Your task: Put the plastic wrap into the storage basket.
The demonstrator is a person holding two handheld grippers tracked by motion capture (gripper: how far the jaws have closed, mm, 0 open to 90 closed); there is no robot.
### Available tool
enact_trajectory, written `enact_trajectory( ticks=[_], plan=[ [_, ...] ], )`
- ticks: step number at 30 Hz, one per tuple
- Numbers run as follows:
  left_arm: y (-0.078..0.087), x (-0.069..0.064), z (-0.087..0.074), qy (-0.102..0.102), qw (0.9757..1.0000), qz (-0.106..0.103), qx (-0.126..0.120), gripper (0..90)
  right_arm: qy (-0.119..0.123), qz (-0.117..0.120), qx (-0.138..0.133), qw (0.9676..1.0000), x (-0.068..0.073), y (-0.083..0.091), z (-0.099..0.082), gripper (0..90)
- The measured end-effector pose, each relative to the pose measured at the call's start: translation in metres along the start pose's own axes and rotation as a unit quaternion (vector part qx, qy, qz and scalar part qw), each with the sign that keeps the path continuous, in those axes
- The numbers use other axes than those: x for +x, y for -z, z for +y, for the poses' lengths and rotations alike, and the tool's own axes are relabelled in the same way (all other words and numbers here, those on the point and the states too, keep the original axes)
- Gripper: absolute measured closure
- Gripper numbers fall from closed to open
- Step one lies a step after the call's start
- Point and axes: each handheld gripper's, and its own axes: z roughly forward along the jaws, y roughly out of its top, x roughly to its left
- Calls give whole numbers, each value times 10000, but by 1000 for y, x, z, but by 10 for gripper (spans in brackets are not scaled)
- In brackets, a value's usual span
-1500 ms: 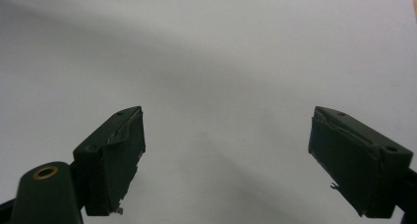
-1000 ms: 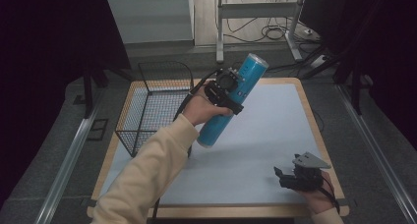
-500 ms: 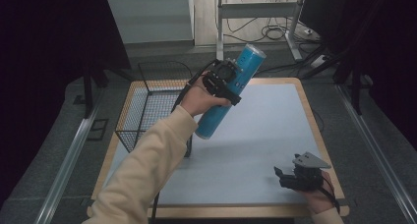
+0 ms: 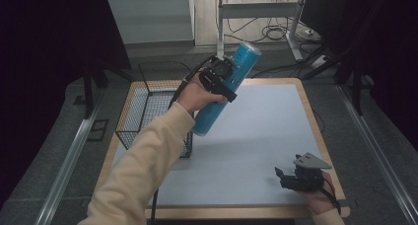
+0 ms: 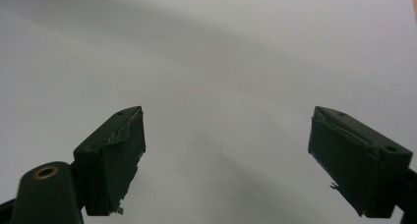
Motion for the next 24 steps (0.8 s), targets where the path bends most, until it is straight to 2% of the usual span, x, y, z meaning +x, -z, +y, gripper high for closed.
enact_trajectory(
  ticks=[6,15,24],
  plan=[
    [2,4,3,11,10000,20,-27,319,-19,-3,3,10000,-1,0,0,145],
    [22,14,10,2,9998,216,-35,319,-50,-14,-20,10000,-2,1,0,145],
    [36,25,2,108,9993,346,-74,319,-15,-20,0,10000,-1,0,0,145]
  ],
)
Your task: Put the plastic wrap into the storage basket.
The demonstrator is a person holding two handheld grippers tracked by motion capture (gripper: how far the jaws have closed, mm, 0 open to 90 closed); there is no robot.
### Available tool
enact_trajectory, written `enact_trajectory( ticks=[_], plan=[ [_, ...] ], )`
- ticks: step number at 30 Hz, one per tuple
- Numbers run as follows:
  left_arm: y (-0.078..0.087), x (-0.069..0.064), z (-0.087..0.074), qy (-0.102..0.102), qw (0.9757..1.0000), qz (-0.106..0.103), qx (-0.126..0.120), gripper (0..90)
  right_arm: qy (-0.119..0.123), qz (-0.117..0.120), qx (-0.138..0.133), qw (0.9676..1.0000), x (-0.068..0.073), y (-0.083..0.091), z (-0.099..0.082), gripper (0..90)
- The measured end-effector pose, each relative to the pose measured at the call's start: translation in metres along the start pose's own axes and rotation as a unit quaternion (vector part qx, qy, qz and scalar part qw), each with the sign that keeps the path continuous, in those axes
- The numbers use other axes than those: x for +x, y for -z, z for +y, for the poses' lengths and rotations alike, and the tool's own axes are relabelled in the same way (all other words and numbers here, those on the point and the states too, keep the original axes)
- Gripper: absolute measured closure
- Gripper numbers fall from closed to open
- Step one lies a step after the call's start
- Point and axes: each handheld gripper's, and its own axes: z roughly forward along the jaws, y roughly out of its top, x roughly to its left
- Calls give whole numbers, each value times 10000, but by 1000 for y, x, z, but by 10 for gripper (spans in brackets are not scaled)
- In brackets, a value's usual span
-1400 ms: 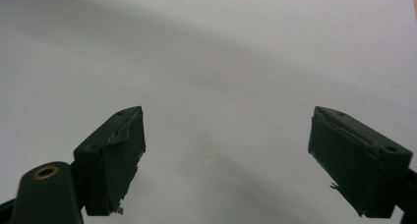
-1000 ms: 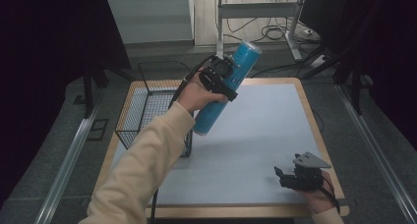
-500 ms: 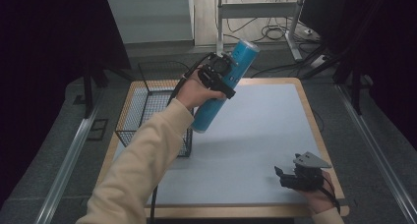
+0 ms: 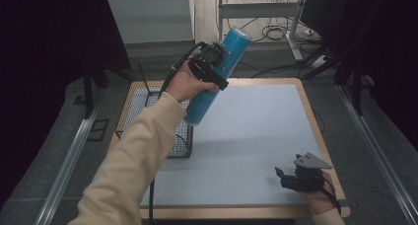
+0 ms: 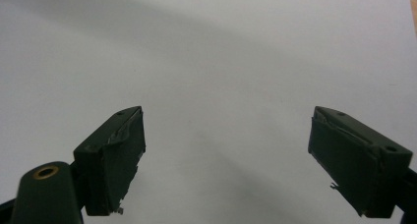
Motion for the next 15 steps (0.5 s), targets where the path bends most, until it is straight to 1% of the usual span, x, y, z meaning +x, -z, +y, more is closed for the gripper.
enact_trajectory(
  ticks=[8,15],
  plan=[
    [5,16,-13,146,9997,165,44,319,23,-7,24,10000,1,-1,0,145],
    [3,30,-27,317,9992,215,114,319,35,-3,45,10000,2,-2,0,145]
  ],
)
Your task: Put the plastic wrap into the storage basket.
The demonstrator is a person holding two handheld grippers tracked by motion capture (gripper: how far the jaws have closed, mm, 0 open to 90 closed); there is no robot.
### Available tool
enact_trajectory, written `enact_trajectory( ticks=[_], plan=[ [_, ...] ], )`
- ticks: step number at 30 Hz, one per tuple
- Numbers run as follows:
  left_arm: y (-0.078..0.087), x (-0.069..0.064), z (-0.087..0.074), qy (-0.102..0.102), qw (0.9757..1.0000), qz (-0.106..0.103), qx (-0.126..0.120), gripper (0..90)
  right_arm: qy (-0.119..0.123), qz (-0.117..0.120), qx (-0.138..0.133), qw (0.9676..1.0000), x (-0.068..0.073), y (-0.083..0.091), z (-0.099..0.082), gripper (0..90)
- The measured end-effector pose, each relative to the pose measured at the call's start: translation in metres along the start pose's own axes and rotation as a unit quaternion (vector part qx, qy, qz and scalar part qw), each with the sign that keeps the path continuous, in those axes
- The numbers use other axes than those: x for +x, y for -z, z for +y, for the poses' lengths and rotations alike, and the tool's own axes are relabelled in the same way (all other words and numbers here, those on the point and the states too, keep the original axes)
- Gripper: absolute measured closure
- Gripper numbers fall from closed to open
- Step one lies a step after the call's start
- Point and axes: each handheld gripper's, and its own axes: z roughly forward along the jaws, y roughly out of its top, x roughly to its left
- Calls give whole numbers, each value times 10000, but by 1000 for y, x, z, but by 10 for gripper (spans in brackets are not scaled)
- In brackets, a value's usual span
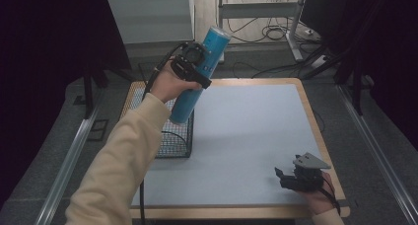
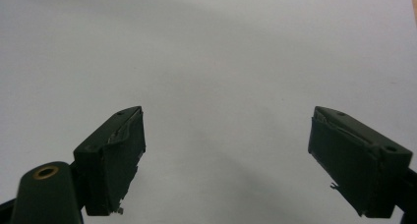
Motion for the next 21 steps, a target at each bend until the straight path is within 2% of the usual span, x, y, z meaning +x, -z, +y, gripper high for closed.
enact_trajectory(
  ticks=[14,21],
  plan=[
    [-14,23,-20,299,9993,139,166,319,16,-6,9,10000,1,-1,0,145],
    [-23,30,-29,376,9988,181,259,319,9,-13,8,10000,1,-1,0,145]
  ],
)
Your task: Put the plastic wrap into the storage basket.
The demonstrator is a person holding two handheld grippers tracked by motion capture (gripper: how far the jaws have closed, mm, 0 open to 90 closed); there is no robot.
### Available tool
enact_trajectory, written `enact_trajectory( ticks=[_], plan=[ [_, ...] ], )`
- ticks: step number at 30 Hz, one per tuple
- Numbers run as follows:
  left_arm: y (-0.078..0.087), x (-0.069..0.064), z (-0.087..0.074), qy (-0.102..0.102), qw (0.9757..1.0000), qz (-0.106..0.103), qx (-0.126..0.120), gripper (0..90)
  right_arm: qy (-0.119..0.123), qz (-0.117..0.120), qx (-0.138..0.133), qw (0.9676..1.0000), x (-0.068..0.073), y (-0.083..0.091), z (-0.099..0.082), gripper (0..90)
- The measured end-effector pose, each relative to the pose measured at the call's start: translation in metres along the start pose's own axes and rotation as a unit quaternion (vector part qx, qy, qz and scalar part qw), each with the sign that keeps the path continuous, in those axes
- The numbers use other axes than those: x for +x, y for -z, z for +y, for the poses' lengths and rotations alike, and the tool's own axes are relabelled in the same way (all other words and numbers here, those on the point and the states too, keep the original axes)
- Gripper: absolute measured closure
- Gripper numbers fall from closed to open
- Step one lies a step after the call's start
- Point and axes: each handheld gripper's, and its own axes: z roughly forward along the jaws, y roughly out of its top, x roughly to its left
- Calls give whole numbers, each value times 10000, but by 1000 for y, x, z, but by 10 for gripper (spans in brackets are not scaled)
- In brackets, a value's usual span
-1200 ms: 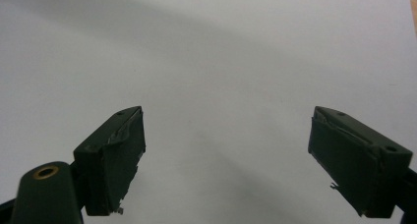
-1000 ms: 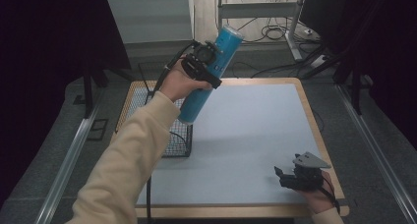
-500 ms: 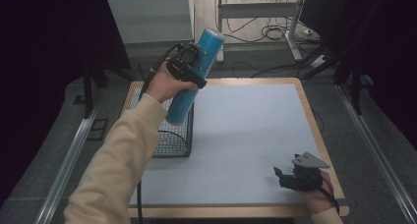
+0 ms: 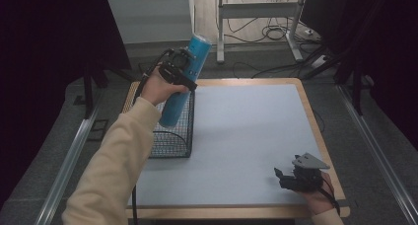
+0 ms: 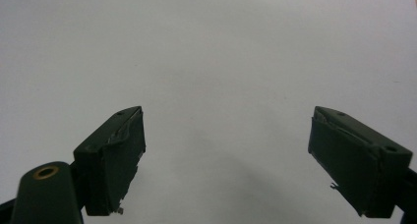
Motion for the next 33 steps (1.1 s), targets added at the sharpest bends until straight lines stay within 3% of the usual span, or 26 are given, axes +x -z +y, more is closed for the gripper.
enact_trajectory(
  ticks=[22,29,33],
  plan=[
    [-45,21,-18,300,9988,44,391,319,-31,-13,-44,10000,-1,1,0,145],
    [-57,25,-20,319,9981,106,518,319,-24,-22,-54,10000,-2,1,0,145],
    [-64,26,-22,303,9984,116,469,319,-38,-25,-47,10000,-2,1,0,145]
  ],
)
